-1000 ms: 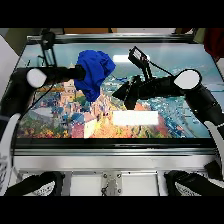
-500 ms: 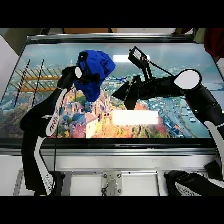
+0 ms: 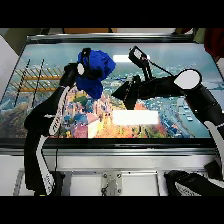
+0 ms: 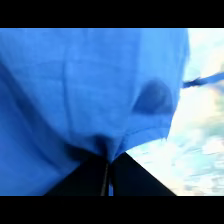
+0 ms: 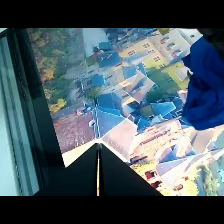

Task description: Fold the clothes and pants, and hang the long-sleeved shirts on hangers.

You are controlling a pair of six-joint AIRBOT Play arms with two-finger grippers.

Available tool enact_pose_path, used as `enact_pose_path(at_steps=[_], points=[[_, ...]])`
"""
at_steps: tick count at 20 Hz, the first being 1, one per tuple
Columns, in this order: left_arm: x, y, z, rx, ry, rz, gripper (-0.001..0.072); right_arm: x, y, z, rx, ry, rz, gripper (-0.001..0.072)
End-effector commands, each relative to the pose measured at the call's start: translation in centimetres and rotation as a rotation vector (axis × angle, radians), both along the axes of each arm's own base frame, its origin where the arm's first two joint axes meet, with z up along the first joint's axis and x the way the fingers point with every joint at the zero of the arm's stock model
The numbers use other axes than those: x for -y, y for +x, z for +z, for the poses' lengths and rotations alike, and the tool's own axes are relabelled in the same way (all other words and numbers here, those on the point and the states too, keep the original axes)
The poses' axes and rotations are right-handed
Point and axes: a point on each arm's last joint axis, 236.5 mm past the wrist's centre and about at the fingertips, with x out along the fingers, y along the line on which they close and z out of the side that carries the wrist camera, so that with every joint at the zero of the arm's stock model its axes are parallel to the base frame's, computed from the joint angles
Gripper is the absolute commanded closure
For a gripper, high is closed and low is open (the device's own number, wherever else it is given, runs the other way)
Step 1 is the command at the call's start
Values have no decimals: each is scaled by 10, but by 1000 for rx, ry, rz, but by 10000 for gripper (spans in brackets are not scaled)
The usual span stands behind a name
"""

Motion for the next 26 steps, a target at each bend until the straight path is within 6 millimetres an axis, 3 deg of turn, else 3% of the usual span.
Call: enact_pose_path(at_steps=[1,2,4,5,7,9,12,14,16,17,19,20,24,26], points=[[-6,-8,98,149,7,-41,696,-6,-3,10,-16,51,8,700],[-8,-16,136,204,8,-56,696,-1,1,9,14,33,2,702],[-7,-49,208,278,0,-91,695,28,26,11,45,-16,-138,703],[-2,-73,236,291,-2,-118,695,53,43,18,72,-43,-260,703],[15,-125,268,285,-2,-194,695,112,66,45,125,-64,-509,703],[46,-178,267,235,1,-298,696,169,71,76,173,-55,-721,703],[114,-246,235,170,4,-484,696,231,55,114,219,-16,-931,703],[162,-269,215,193,-22,-566,695,251,42,132,248,17,-994,703],[199,-270,209,252,-75,-582,695,262,31,141,265,18,-1020,703],[208,-264,209,259,-103,-562,695,265,27,141,263,13,-1028,703],[207,-251,207,218,-125,-509,695,271,21,136,241,-11,-1039,703],[197,-243,206,187,-114,-486,695,273,19,131,221,-27,-1040,702],[114,-222,190,60,-45,-360,695,284,14,107,164,-127,-1049,703],[70,-229,169,-9,-21,-286,695,283,13,98,131,-147,-1039,703]])
